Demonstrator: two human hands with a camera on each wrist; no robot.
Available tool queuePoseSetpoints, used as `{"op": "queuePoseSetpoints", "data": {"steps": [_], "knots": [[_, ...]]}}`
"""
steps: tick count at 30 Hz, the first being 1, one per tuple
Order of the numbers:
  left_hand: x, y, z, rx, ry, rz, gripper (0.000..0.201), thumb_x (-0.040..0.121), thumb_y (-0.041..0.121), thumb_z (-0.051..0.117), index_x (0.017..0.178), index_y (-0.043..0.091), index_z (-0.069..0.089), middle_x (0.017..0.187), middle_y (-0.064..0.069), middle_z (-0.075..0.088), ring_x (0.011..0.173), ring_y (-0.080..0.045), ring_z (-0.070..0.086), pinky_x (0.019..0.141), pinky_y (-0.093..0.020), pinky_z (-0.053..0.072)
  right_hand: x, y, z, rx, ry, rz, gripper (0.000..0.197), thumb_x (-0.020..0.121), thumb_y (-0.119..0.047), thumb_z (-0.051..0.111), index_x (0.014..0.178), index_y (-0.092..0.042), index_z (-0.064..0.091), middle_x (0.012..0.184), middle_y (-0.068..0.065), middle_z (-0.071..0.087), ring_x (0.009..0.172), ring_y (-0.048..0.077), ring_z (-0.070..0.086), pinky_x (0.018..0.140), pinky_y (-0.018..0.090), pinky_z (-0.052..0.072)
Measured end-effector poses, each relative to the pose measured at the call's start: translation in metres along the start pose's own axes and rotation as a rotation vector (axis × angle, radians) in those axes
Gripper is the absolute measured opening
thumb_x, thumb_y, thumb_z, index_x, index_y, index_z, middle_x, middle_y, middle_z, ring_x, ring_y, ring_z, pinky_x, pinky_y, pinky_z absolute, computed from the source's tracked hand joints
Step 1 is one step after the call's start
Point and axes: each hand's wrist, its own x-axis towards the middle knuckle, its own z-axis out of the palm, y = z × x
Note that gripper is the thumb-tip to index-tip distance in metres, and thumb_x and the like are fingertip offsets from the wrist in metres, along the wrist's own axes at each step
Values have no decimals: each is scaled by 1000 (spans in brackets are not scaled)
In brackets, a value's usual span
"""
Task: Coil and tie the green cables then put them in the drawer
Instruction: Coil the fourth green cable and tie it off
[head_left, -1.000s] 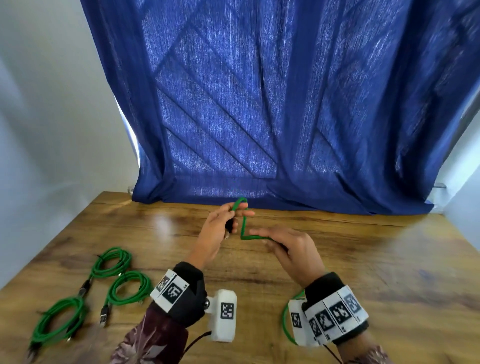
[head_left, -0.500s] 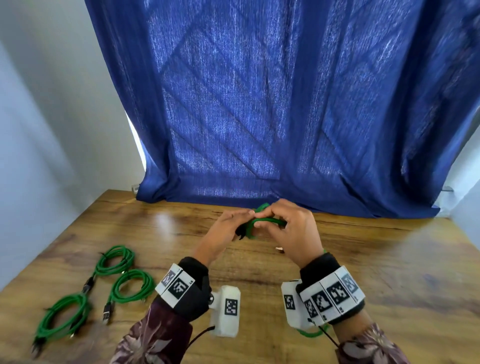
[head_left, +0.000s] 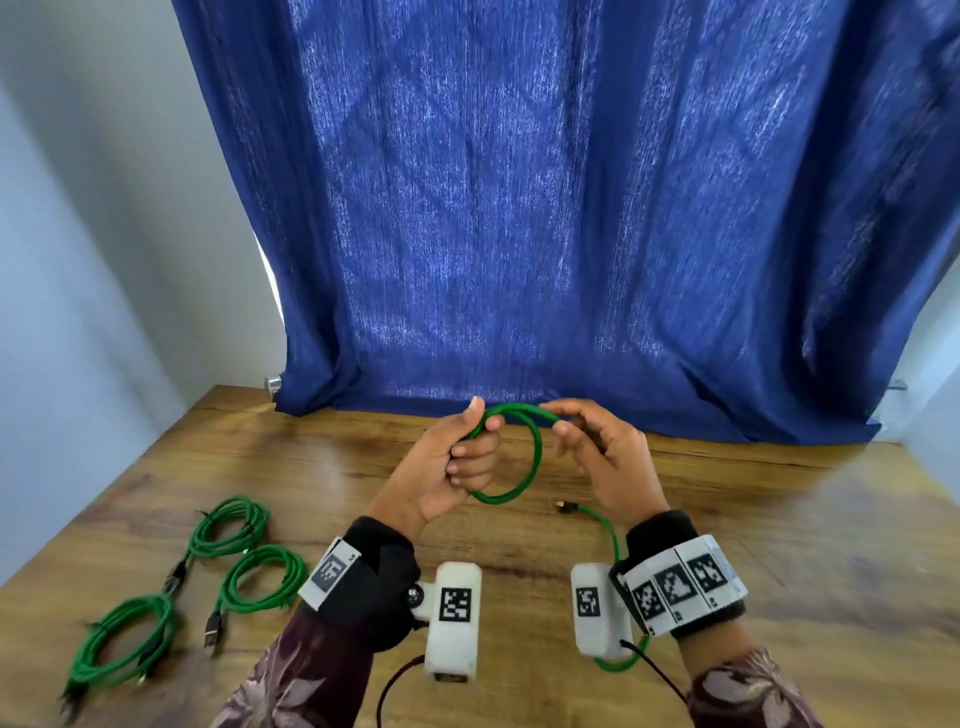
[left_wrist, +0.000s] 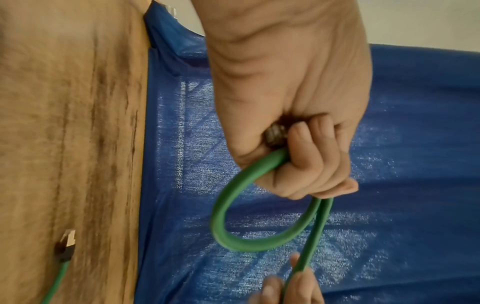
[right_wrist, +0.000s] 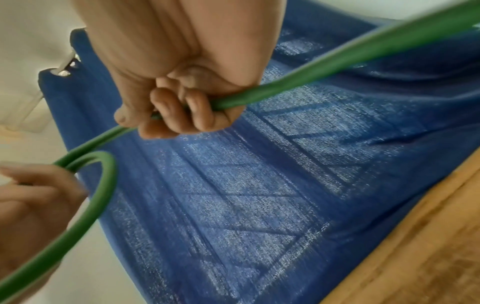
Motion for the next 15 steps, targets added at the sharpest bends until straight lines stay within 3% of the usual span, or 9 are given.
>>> {"op": "queuePoseSetpoints", "data": {"steps": [3,5,7,9,12,15], "knots": [[-2,1,-3,-23,13,-49,32,70,40,78,72,13,60,42,13,36,30,2,27,29,-10,25,-3,7,-5,27,116,7,13,83,-35,57,92,-26,59,65,0,59,59,6,55,61,20,44],[-3,-1,-3,24,42,-109,27,82,37,62,77,11,56,43,13,35,30,3,30,29,-9,25,-1,4,-7,32,220,15,4,83,-29,62,84,-27,59,64,-5,60,60,6,55,61,20,46],[-4,-4,-2,69,45,-154,31,91,33,44,79,9,59,45,11,36,32,3,32,30,-9,26,4,1,-9,30,327,26,15,84,-14,66,78,-26,59,67,-7,62,59,5,55,59,18,46],[-6,-7,-1,107,33,-182,34,95,31,39,83,7,60,46,10,37,34,1,35,31,-10,29,8,-2,-10,26,413,39,20,84,-9,66,75,-25,59,67,-8,63,57,3,56,57,15,45],[-7,-8,-1,78,-44,-167,30,91,35,49,83,9,61,47,12,39,35,2,36,33,-10,32,8,-4,-8,1,470,50,18,83,-11,67,72,-22,58,66,-9,64,57,2,57,57,10,44],[-6,-5,-1,-131,-118,-86,25,80,38,69,77,14,61,46,12,34,34,-1,26,33,-10,28,1,1,0,-28,368,60,16,84,-13,67,72,-22,60,59,-6,62,56,5,58,58,13,44]]}}
